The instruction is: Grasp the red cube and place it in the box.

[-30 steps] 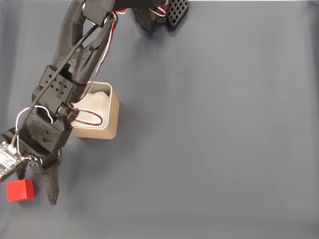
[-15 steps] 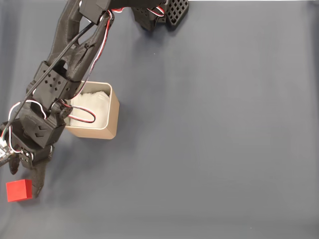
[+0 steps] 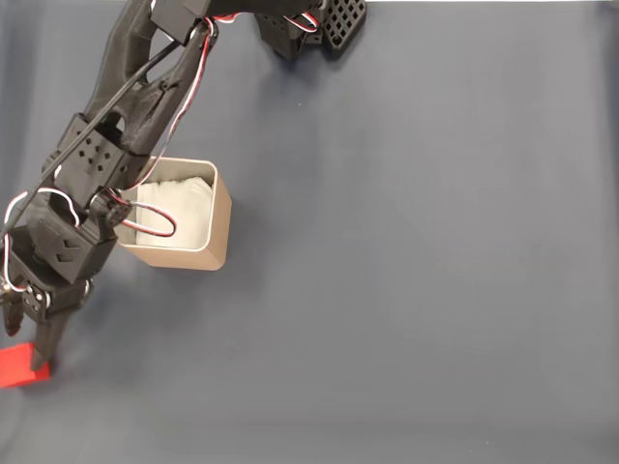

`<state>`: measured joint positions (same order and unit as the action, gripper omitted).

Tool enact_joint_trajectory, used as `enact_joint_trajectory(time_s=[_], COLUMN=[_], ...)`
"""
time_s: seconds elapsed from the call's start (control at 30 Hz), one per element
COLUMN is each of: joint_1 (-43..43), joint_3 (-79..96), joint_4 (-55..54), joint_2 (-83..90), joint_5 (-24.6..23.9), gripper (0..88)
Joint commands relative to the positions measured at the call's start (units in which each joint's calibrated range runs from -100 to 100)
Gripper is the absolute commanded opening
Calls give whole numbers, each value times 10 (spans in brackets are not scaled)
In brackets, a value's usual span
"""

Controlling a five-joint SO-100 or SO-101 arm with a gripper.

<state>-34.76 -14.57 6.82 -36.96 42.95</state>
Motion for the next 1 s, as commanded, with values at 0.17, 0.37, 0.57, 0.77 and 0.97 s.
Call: enact_joint_trajectory(time_s=[0.17, 0.37, 0.57, 0.77, 0.97], joint_1=[-6, -6, -6, -4, 2], joint_3=[-40, -42, -41, -32, -23], joint_4=[-11, -11, -13, -11, -7], joint_2=[32, 32, 33, 41, 45], joint_5=[-2, -2, -2, -5, 2], gripper=[121, 120, 186, 249, 308])
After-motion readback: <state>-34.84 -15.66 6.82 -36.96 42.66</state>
